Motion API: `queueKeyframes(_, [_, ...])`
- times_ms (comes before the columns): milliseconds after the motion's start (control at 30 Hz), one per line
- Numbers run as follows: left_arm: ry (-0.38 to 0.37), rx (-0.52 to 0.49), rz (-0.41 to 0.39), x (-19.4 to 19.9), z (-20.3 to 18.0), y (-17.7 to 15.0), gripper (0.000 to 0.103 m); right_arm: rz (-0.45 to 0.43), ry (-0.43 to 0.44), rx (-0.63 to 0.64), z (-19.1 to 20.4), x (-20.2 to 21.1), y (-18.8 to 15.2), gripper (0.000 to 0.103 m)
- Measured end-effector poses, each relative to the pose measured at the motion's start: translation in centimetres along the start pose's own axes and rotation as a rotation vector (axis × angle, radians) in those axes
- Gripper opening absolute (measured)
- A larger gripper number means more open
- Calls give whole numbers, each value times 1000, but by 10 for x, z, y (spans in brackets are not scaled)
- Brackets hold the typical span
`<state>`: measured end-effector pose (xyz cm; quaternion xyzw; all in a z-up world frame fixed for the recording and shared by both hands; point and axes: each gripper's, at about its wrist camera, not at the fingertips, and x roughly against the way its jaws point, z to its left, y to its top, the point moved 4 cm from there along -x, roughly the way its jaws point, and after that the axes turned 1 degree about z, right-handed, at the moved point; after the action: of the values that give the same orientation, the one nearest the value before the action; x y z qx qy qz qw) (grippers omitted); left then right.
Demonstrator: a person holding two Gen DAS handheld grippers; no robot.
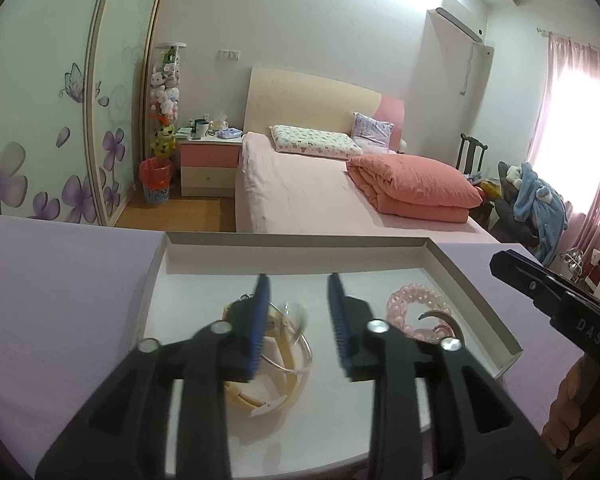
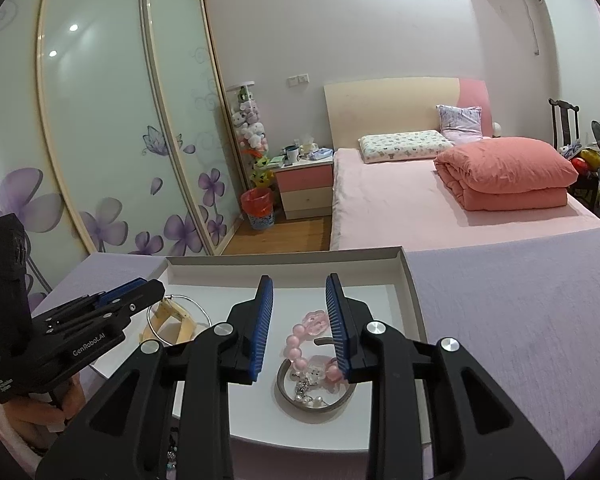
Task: Organize jewelry
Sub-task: 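Carry the ring and earring into the grey tray and open both tools, then move the right tool to the pearl bracelet while the left tool approaches a pearl earring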
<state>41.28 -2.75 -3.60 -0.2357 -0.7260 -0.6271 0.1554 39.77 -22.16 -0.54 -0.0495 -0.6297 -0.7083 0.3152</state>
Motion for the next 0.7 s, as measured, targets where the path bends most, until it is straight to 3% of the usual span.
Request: queueKeyframes(700, [11,31,-9,4,14,3,35,13,2,10,3,0,-7,29])
